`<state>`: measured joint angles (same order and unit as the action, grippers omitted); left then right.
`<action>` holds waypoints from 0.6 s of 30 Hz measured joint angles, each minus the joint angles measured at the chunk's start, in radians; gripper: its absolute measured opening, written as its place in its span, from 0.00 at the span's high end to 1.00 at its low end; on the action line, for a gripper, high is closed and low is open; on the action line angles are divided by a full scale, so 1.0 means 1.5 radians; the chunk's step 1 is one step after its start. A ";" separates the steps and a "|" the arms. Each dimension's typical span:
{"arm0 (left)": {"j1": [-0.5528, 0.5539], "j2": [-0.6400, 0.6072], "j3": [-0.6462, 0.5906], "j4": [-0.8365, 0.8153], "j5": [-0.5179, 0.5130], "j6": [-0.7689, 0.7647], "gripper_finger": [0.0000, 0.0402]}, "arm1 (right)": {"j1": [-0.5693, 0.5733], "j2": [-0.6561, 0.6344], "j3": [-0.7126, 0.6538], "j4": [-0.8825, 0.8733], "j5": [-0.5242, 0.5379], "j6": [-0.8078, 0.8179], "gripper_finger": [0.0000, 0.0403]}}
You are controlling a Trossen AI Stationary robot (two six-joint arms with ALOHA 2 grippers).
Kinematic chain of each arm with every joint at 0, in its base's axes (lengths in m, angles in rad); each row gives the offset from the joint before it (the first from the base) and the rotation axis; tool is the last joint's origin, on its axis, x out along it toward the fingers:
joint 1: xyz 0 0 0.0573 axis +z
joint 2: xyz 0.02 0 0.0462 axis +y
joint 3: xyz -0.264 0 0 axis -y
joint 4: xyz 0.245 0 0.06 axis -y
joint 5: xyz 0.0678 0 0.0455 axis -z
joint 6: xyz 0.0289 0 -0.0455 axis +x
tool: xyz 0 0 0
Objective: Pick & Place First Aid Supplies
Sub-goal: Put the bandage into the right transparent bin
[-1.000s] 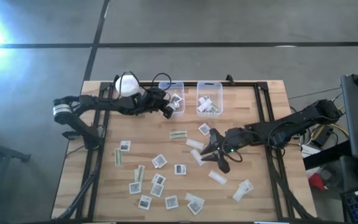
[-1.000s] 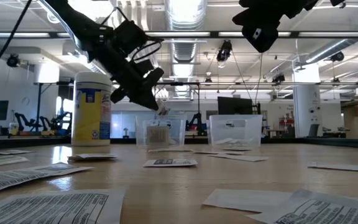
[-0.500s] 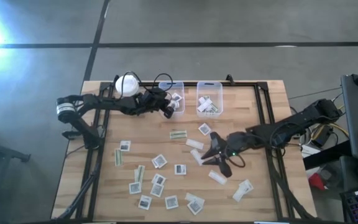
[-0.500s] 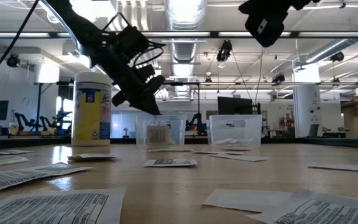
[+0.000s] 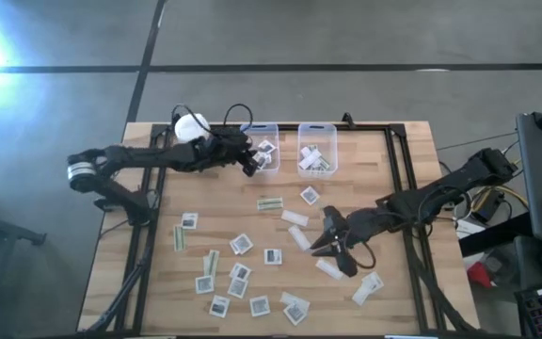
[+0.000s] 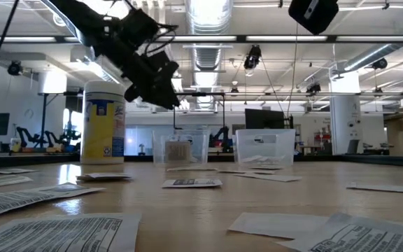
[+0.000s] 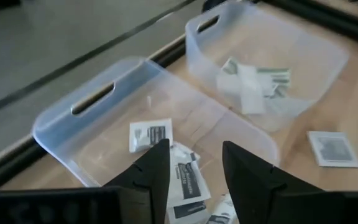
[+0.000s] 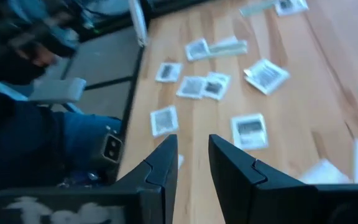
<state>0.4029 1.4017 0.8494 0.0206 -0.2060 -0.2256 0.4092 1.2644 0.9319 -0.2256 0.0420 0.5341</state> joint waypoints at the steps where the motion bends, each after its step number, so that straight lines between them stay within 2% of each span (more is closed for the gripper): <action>1: -0.003 -0.015 0.000 -0.013 0.004 0.005 0.66 | 0.002 0.000 0.008 -0.024 0.008 0.010 0.78; 9: -0.073 -0.104 -0.001 -0.104 0.005 0.040 0.66 | 0.015 0.015 0.067 -0.208 0.026 0.129 0.79; 14: -0.148 -0.130 -0.002 -0.134 0.005 0.044 0.67 | 0.032 0.076 0.118 -0.364 0.018 0.215 0.79; 18: -0.205 -0.140 -0.002 -0.151 0.005 0.040 0.67 | 0.039 0.138 0.168 -0.432 0.014 0.225 0.78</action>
<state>0.0955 1.1922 0.8467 -0.2055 -0.1988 -0.1653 0.4675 1.4709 1.1837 -0.8737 0.0626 0.8722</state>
